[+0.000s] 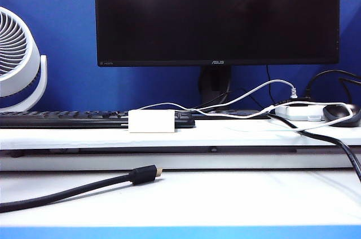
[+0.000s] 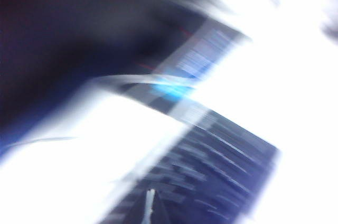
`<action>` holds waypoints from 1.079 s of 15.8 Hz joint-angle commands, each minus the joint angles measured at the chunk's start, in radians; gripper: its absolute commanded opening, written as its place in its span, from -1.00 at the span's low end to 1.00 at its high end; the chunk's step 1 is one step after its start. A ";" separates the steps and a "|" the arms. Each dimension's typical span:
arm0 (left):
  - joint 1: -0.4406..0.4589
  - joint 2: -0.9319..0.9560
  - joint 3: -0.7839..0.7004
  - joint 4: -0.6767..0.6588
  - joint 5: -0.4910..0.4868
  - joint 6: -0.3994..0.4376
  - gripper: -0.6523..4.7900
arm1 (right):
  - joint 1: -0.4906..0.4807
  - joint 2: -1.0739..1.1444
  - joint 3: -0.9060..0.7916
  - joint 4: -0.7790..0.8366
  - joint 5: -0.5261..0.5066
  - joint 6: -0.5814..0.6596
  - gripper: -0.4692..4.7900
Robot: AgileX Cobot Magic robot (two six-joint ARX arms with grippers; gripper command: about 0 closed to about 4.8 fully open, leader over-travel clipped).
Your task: Pick up the Type-C charging cable and the charging base, insert one end of the Type-C charger into the corresponding slot on the base, and finally place the plugged-in charger back on the table.
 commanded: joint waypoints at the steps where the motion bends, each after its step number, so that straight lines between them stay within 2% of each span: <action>1: -0.145 0.089 0.005 -0.123 -0.034 0.101 -0.77 | 0.076 0.098 0.050 0.011 -0.093 -0.005 -0.83; 2: -0.181 0.112 0.005 -0.142 -0.034 0.136 -0.70 | 0.091 0.116 0.050 0.009 -0.125 -0.024 -0.83; 3: -0.222 0.138 0.005 -0.171 -0.036 0.227 0.02 | 0.127 0.144 0.050 0.005 -0.196 -0.060 -0.83; 4: -0.269 0.168 0.005 -0.193 -0.039 0.314 1.00 | 0.180 0.167 0.050 -0.006 -0.212 -0.085 -0.83; 8: -0.302 0.246 0.005 -0.239 -0.084 0.419 1.00 | 0.246 0.183 0.049 -0.054 -0.218 -0.109 -0.83; 12: -0.303 0.307 0.006 -0.242 -0.088 0.425 1.00 | 0.248 0.188 0.049 -0.058 -0.222 -0.126 -0.83; 13: -0.303 0.327 0.006 -0.238 -0.089 0.425 0.92 | 0.247 0.189 0.049 -0.059 -0.219 -0.126 -0.83; 15: -0.303 0.366 0.006 -0.225 -0.134 0.424 0.90 | 0.247 0.190 0.049 -0.060 -0.225 -0.126 -0.83; 17: -0.299 0.391 0.006 -0.209 -0.137 0.424 0.80 | 0.247 0.193 0.049 -0.074 -0.227 -0.126 -0.83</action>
